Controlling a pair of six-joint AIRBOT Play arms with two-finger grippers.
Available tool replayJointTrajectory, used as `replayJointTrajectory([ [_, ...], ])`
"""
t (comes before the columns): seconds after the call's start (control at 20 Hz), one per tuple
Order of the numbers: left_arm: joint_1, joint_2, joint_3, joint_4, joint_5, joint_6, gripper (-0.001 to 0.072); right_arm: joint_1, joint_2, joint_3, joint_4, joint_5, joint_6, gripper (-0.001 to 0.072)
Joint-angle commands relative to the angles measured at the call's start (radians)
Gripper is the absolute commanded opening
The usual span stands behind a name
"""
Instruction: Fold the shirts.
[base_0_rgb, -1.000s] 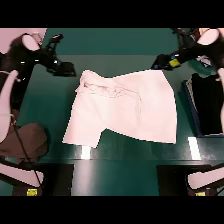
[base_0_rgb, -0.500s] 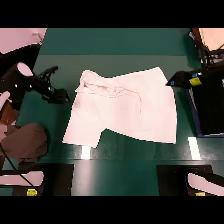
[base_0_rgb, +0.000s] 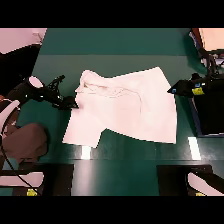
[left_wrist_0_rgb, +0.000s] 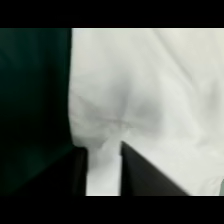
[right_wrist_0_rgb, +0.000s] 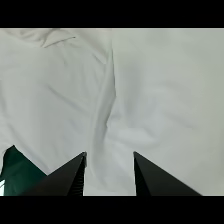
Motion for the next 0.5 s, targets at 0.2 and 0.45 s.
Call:
replayJointTrajectory([
  [0.2,-0.009,0.076,0.066,0.05,-0.044,0.0,0.0021,-0.248,0.113,-0.264,-0.111,0.097,0.036,0.0356],
  [0.45,-0.009,0.212,0.082,0.071,-0.011,0.001,0.0022,-0.368,0.197,-0.604,-0.179,0.116,0.037,0.0523],
])
